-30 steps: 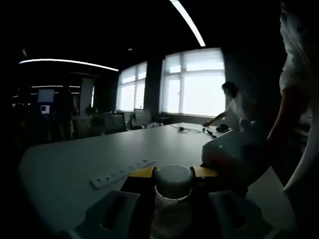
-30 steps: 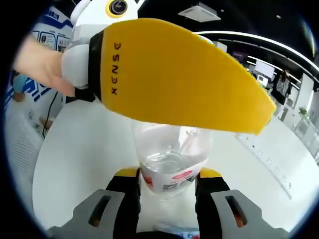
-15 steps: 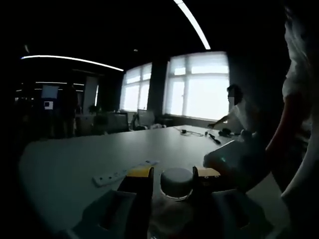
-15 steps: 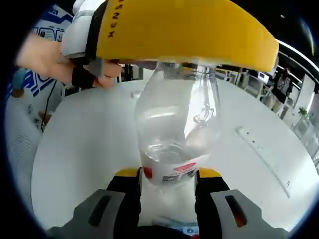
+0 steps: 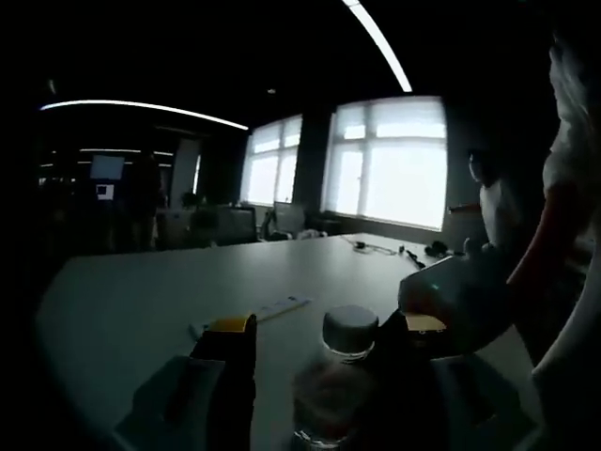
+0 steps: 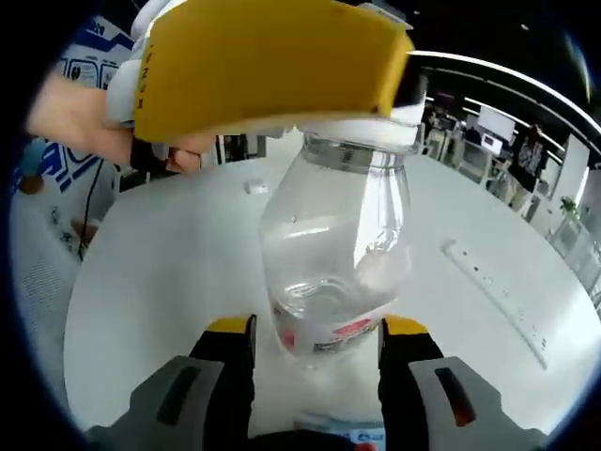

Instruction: Arrange the tabletop items into an orderly group along one side of the table until the central work area is clear of visible clutter.

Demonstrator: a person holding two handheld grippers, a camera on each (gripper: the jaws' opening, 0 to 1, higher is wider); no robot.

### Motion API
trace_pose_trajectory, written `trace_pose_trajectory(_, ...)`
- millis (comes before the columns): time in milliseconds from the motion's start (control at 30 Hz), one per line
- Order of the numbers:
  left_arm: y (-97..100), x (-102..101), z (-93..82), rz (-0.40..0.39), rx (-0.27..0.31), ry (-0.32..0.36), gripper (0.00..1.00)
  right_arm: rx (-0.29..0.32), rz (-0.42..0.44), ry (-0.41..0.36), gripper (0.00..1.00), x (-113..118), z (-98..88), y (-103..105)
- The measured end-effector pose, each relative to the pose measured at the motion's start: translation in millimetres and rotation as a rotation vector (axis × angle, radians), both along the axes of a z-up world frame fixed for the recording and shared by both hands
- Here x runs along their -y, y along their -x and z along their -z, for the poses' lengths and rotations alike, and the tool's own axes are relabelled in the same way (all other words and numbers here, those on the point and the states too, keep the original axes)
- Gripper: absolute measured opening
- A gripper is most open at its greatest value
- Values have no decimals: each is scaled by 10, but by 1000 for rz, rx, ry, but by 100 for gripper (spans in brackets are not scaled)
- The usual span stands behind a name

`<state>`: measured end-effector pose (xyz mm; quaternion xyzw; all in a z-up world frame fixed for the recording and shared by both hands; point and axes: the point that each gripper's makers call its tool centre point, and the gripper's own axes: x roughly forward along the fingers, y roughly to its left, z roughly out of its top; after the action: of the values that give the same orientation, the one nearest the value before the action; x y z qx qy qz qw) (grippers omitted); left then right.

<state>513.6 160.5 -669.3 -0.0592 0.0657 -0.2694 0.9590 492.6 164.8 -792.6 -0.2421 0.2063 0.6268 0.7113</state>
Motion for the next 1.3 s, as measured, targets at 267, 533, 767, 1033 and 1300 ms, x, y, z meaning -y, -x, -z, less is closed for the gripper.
trace_pose_trajectory(267,64,-42,5,-12,-25,12,66,-8,-4,-15,64,12,-73,-3)
trace_pose_trajectory(533,132,-25,15,-16,-45,11,71,-7,-20,-8,79,53,-129,45)
trace_pose_trajectory(767,209,-22,-20,-21,-56,2,73,-15,-23,-3,84,116,-188,67)
trace_pose_trajectory(1033,307,9,-29,-23,-79,-29,76,-10,-13,-8,87,227,-289,66)
trace_pose_trajectory(1300,394,39,-93,-38,-88,-46,76,5,4,-10,88,405,-393,62)
